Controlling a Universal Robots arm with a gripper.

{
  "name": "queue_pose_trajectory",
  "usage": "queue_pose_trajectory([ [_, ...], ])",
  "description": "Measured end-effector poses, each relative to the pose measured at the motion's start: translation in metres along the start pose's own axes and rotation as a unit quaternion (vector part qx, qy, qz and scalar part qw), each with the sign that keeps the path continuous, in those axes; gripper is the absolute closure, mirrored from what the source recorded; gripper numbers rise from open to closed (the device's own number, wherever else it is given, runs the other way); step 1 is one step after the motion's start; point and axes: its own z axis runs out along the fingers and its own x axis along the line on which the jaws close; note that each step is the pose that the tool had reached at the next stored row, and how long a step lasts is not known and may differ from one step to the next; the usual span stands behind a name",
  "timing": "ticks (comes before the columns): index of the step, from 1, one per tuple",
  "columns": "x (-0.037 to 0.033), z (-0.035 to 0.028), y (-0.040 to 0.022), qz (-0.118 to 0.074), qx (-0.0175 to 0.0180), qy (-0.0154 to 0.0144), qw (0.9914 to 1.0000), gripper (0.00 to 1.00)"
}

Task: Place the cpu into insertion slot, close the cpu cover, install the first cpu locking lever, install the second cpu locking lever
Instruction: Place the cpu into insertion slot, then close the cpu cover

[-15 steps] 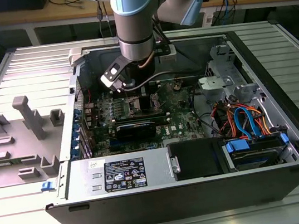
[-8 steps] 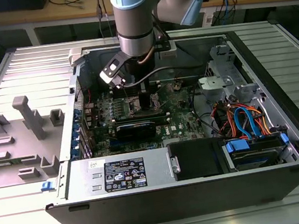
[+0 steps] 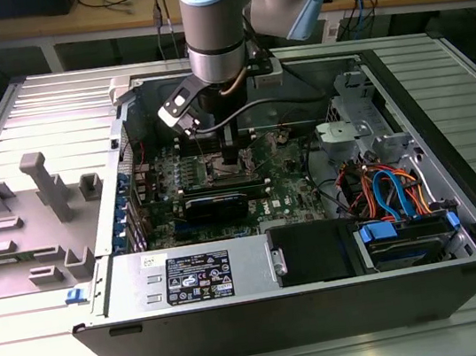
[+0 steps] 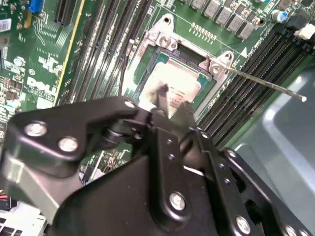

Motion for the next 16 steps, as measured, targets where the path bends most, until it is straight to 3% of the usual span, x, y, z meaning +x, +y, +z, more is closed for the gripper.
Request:
queue_pose_trajectory([
  [3, 0.0001, 0.0001, -0.0002, -0.009, 0.0, 0.0004, 0.99996, 0.88],
  [5, -0.0001, -0.0001, -0.004, -0.019, 0.0001, 0.0008, 0.99981, 0.89],
  [16, -0.0001, -0.0001, -0.0044, -0.02, 0.0001, 0.0008, 0.99981, 0.89],
])
